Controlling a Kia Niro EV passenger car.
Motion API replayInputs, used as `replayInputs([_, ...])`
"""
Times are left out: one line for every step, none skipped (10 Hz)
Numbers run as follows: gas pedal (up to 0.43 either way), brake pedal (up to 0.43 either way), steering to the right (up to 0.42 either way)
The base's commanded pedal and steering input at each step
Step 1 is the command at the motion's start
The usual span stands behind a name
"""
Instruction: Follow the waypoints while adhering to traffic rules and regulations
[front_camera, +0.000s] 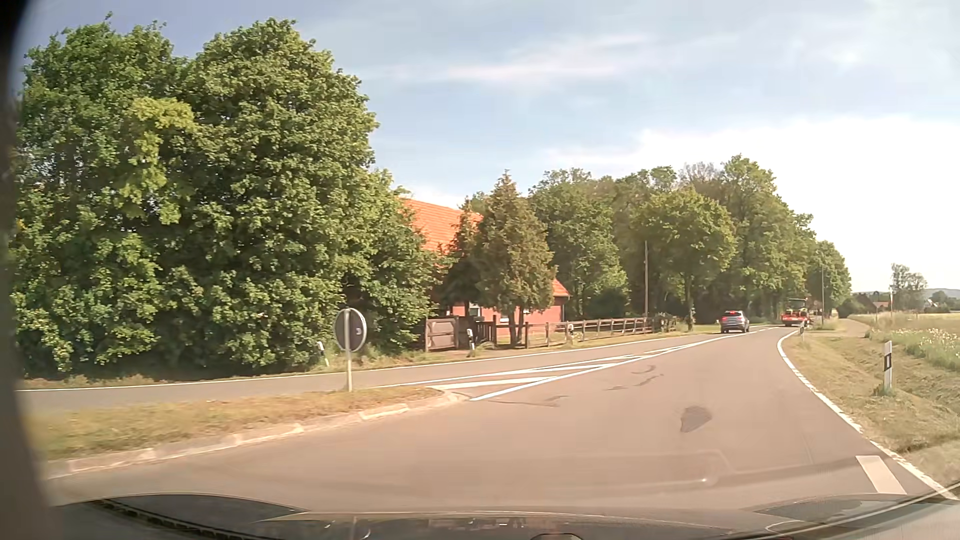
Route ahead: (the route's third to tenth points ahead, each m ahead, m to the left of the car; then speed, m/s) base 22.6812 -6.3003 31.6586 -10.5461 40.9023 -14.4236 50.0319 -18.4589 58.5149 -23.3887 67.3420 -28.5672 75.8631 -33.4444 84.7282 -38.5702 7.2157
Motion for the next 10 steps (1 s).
replayInputs([0.228, 0.000, 0.200])
replayInputs([0.228, 0.000, 0.200])
replayInputs([0.228, 0.000, 0.200])
replayInputs([0.228, 0.000, 0.198])
replayInputs([0.228, 0.000, 0.196])
replayInputs([0.228, 0.000, 0.192])
replayInputs([0.228, 0.000, 0.181])
replayInputs([0.228, 0.000, 0.169])
replayInputs([0.220, 0.000, 0.151])
replayInputs([0.220, 0.000, 0.128])
